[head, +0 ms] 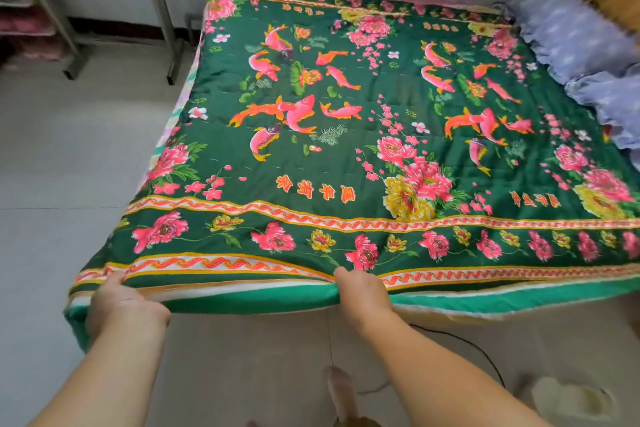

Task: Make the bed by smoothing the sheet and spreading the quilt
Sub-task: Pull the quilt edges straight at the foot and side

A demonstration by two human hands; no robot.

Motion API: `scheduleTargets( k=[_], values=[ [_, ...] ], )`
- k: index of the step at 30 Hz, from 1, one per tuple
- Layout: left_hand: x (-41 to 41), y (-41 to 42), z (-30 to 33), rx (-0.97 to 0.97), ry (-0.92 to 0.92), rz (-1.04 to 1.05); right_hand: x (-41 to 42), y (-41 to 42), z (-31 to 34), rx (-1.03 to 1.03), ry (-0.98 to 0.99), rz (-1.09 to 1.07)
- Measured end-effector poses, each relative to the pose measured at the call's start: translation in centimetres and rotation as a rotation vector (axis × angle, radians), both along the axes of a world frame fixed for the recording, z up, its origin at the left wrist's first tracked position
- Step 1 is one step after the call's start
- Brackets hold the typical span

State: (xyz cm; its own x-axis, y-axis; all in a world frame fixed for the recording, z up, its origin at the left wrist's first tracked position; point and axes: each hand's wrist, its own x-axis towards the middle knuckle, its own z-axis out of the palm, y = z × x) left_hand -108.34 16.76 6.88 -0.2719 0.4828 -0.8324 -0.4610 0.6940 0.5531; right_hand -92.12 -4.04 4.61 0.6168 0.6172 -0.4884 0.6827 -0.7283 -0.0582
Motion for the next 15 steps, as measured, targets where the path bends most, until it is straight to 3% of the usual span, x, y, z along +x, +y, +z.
scheduleTargets(
  k=[6, 15],
  values=[
    [0.9, 0.6, 0.6, -0.041, 0.005, 0.015, 1.3, -0.3, -0.5, 0.01, -0.018, 0.03],
    [-0.1, 0.8, -0.7, -0.069, 0.087, 0.059, 3.7, -1.8, 0.5, -0.319, 0.048, -0.008]
  ],
)
